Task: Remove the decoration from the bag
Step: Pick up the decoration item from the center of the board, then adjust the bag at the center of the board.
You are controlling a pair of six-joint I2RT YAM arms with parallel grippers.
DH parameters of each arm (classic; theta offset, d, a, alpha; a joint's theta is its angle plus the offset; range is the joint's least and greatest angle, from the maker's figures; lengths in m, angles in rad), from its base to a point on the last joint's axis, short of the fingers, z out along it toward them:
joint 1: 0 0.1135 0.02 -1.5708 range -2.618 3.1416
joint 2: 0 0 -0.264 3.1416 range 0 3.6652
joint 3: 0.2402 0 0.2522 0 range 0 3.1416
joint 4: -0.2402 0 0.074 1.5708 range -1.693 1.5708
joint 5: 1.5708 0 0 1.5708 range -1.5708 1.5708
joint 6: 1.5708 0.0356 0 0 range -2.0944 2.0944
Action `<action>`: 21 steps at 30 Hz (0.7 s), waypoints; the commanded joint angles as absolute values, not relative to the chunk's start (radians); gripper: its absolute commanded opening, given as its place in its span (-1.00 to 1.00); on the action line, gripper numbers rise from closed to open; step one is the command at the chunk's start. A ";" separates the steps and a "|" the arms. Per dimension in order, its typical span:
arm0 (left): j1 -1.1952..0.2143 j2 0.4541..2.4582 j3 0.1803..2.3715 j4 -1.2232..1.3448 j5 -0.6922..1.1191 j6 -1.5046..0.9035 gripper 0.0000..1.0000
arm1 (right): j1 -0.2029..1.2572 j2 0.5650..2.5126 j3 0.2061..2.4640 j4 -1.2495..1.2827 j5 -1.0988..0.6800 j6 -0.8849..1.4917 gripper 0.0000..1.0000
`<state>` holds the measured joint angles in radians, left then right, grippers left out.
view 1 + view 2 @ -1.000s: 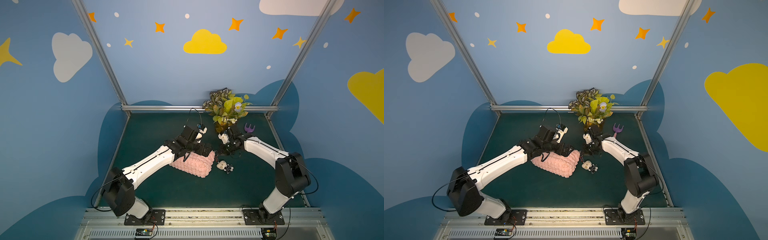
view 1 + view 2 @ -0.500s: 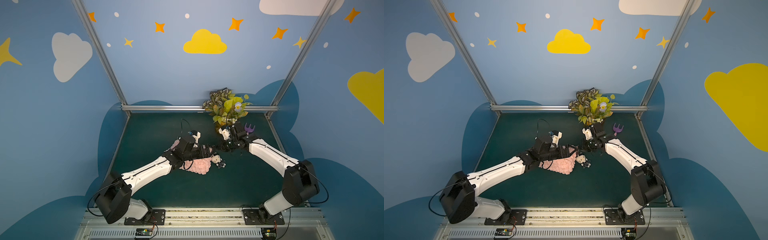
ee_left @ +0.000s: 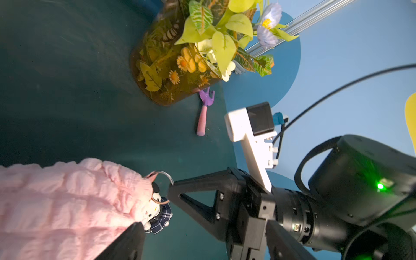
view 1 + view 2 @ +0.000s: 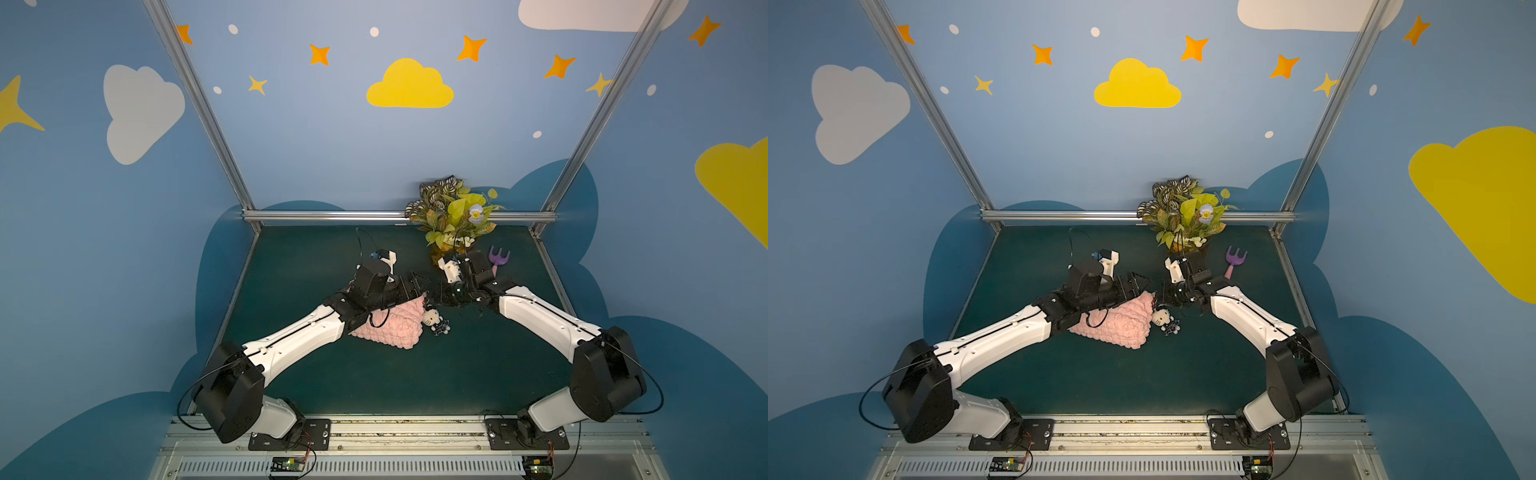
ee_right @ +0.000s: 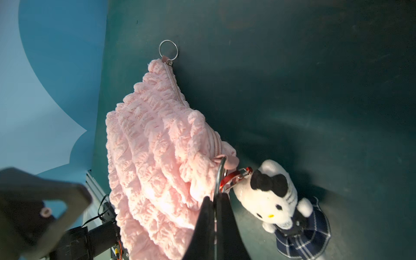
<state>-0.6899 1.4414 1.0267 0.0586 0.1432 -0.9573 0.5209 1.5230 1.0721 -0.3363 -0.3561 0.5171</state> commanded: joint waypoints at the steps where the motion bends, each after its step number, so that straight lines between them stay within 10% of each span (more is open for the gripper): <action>1: -0.681 1.411 1.007 0.032 0.213 -0.874 0.72 | 0.528 1.488 1.069 -0.307 -0.338 0.484 -1.00; 21: -0.834 1.045 0.586 -0.126 0.170 -0.851 0.76 | 0.521 1.644 1.142 -0.473 -0.319 0.408 -1.00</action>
<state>-0.8307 1.0340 0.5980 -0.1356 0.2039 -0.8291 0.5198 1.6295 1.1091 -0.4469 -0.2947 0.4240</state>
